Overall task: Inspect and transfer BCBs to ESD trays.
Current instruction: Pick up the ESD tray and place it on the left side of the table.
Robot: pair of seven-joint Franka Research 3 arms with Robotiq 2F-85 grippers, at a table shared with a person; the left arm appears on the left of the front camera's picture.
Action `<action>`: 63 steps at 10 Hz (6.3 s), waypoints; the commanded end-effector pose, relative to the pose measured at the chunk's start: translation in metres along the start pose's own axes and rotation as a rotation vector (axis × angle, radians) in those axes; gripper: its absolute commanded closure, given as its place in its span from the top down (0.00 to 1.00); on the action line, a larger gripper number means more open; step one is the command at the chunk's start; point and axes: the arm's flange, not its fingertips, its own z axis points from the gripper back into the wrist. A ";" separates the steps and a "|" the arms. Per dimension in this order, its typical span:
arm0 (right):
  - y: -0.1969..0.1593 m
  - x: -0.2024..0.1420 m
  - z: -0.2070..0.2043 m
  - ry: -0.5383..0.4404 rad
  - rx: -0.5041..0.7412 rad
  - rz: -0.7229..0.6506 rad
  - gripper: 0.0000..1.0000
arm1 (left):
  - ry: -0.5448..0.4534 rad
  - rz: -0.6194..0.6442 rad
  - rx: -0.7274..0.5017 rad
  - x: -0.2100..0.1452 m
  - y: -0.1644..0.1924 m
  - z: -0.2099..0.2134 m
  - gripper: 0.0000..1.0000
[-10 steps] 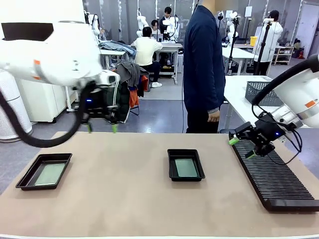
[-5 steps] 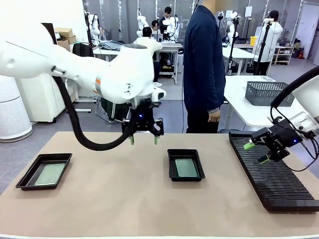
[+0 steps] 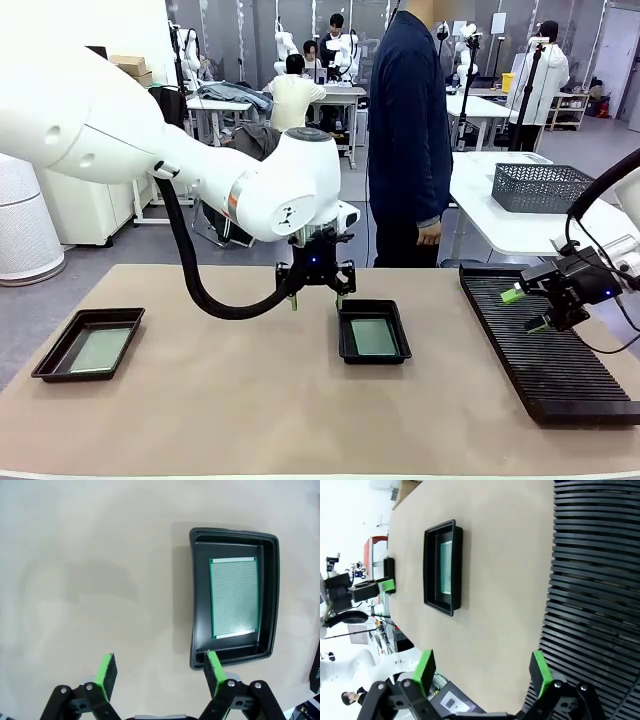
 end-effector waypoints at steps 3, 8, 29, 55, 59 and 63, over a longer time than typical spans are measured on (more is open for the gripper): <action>0.001 0.001 -0.002 0.005 -0.019 -0.002 1.00 | -0.033 0.005 -0.002 0.008 -0.023 -0.029 0.93; 0.001 0.001 -0.002 0.005 -0.019 -0.002 1.00 | -0.030 -0.011 0.009 0.016 -0.041 -0.072 0.93; 0.001 0.001 -0.002 0.005 -0.019 -0.002 1.00 | -0.008 -0.046 0.006 0.041 -0.036 -0.099 0.16; 0.001 0.001 -0.002 0.005 -0.019 -0.002 1.00 | -0.041 0.061 -0.305 0.024 0.153 -0.017 0.00; 0.001 0.001 -0.002 0.005 -0.019 -0.002 1.00 | -0.026 0.033 -0.273 0.001 0.236 -0.001 0.00; 0.001 0.001 -0.002 0.005 -0.019 -0.002 1.00 | -0.007 0.038 -0.235 -0.021 0.299 -0.006 0.00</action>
